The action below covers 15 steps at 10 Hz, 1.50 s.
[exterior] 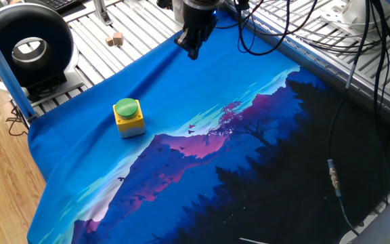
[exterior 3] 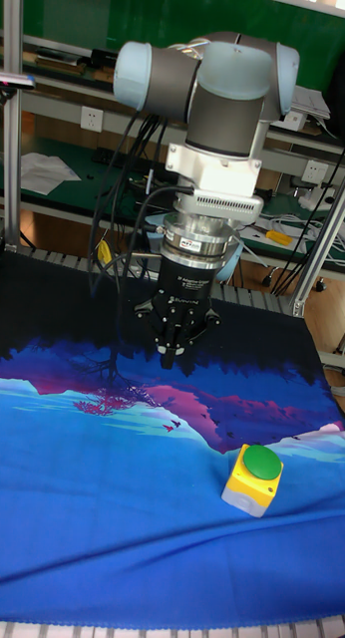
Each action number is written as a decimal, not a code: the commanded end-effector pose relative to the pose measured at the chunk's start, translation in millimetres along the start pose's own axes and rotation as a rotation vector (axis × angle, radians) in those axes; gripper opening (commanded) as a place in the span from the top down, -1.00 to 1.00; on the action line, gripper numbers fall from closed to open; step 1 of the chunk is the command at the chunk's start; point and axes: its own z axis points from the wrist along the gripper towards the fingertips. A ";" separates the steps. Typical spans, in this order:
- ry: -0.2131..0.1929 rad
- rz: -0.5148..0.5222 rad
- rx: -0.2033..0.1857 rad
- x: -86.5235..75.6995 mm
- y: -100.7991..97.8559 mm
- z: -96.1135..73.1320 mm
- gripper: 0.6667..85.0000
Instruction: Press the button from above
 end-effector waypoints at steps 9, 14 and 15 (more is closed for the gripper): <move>-0.005 -0.159 0.014 -1.8 -4.0 0.2 0.99; -0.075 -0.163 0.120 -21.9 -29.7 -2.4 0.99; -0.073 -0.154 0.132 -21.4 -33.1 -2.7 0.99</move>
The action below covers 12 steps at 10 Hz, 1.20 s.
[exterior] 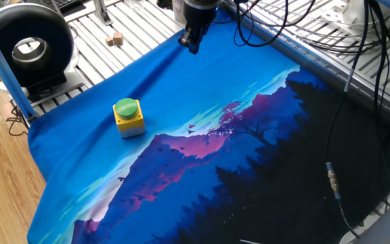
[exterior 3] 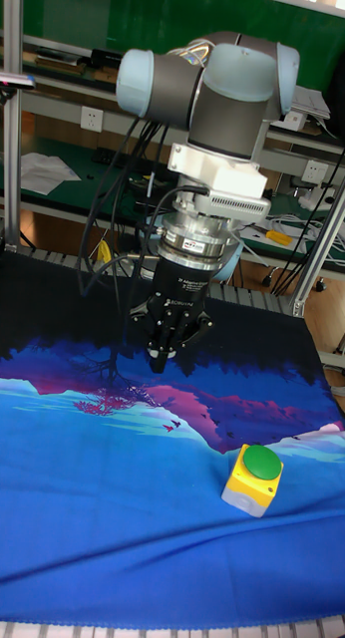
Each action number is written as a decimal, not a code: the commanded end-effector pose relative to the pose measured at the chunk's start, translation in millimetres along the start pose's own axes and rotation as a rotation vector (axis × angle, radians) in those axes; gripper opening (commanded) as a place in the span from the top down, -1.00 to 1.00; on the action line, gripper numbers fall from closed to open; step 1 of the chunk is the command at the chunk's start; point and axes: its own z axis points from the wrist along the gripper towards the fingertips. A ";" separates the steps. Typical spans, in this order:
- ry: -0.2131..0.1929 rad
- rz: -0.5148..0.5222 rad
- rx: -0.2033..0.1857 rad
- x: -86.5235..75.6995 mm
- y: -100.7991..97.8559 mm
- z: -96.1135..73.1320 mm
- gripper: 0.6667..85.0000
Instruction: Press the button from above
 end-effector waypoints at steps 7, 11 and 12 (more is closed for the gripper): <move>0.079 -0.050 -0.082 -13.0 53.1 4.9 0.99; 0.107 -0.005 -0.111 -89.0 144.2 19.6 0.99; 0.097 0.000 -0.119 -104.7 157.0 29.8 0.99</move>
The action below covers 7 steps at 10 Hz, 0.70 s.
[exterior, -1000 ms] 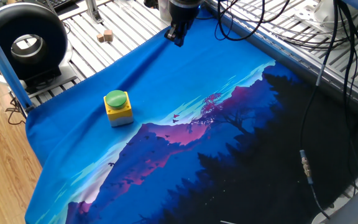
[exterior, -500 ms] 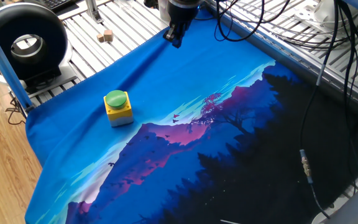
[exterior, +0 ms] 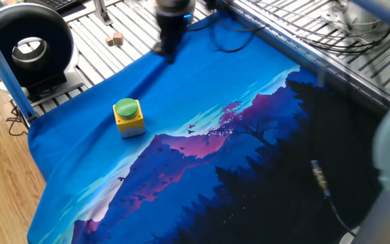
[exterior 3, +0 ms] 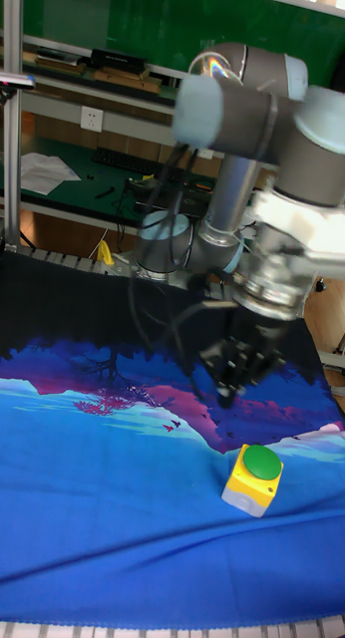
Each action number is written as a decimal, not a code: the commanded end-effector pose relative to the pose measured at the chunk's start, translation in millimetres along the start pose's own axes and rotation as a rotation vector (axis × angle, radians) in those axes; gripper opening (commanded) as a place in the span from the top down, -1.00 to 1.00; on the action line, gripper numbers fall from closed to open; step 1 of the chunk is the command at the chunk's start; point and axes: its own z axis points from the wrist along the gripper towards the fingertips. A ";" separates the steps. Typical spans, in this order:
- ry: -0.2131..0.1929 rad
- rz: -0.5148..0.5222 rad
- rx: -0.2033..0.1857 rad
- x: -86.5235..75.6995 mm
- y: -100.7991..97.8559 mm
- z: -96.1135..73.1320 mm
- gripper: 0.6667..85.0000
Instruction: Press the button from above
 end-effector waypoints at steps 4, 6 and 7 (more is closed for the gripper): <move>-0.024 -0.031 -0.029 -60.0 56.1 65.0 0.99; 0.003 -0.019 -0.039 -43.5 68.4 73.5 0.99; 0.006 -0.021 -0.045 -40.1 75.6 75.7 0.99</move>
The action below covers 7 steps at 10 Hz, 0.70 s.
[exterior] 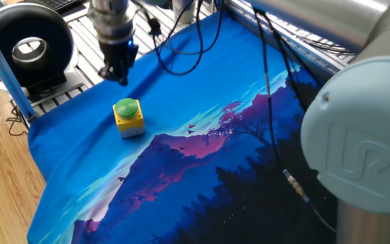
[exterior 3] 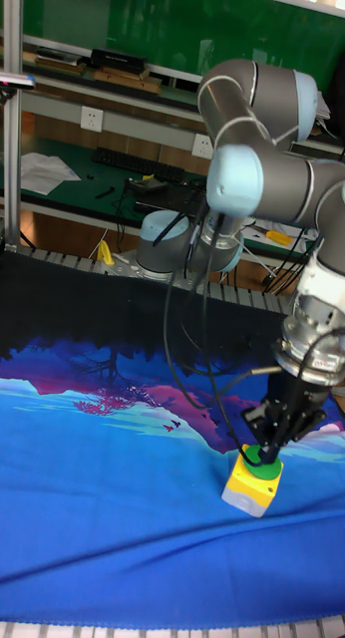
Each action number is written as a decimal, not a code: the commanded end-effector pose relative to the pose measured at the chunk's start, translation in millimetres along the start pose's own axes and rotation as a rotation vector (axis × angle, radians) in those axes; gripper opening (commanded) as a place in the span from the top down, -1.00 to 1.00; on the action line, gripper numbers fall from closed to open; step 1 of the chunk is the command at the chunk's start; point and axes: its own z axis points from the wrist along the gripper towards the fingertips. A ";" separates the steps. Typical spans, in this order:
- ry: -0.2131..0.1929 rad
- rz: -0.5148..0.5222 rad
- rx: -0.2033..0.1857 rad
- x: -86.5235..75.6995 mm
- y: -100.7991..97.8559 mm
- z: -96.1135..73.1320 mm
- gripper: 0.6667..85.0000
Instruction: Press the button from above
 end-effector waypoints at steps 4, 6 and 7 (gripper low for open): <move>0.074 -0.047 -0.017 32.3 22.5 22.3 0.99; 0.073 -0.062 -0.037 39.5 16.8 23.6 0.99; 0.064 -0.047 -0.038 37.8 17.4 19.6 0.99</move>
